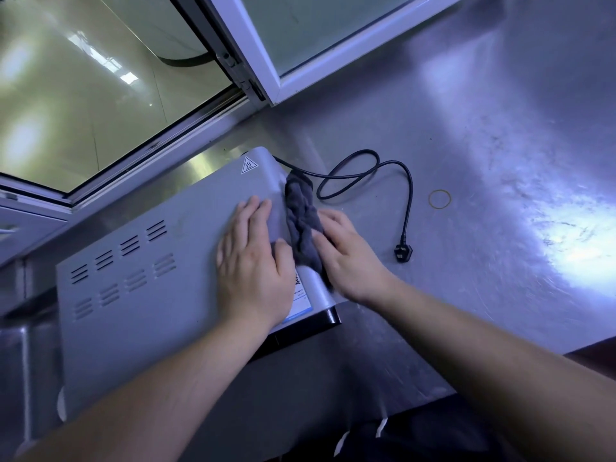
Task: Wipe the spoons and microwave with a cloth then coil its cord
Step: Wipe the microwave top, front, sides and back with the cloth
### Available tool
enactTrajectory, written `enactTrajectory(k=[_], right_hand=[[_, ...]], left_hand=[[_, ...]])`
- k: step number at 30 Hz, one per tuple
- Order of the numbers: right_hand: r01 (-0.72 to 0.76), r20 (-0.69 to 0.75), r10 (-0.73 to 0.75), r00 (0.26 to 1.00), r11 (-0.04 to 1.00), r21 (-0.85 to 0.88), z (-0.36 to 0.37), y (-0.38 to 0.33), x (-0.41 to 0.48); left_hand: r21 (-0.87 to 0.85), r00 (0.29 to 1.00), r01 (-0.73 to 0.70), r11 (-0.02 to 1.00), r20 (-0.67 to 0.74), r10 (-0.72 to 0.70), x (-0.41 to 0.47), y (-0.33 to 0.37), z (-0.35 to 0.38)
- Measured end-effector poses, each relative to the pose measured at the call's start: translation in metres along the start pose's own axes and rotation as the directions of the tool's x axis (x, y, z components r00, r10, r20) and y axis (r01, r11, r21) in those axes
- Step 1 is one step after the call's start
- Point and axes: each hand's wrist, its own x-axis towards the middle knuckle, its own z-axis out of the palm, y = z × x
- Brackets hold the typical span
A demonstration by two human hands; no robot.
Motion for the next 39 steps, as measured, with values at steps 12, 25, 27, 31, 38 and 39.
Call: enactTrajectory(k=[12,25,27,31,38,39], right_hand=[[-0.013,0.023,0.020,1.000,0.965,-0.260,-0.012,-0.011,0.124],[-0.409,0.080,0.403,0.911,0.908,0.084,-0.002,0.074,0.113],[-0.436,0.077,0.429,0.900,0.889,0.142,0.002,0.084,0.107],[-0.458,0.067,0.454,0.889,0.869,0.187,0.005,0.092,0.095],[-0.518,0.098,0.509,0.855,0.832,0.198,0.005,0.102,0.048],[-0.534,0.107,0.523,0.845,0.821,0.204,0.004,0.098,0.037]], left_hand=[[0.002,0.999,0.014,1.000,0.029,-0.014,-0.001,0.001,-0.001],[-0.011,0.999,0.010,1.000,0.031,-0.009,-0.001,0.000,-0.001],[-0.014,0.999,0.010,1.000,0.032,-0.010,-0.002,0.000,-0.002],[-0.010,1.000,0.011,1.000,0.029,-0.011,-0.001,0.000,-0.001],[-0.013,1.000,0.018,1.000,0.026,-0.017,-0.001,0.000,-0.001],[-0.013,0.999,0.018,1.000,0.027,-0.017,-0.001,0.000,-0.001]])
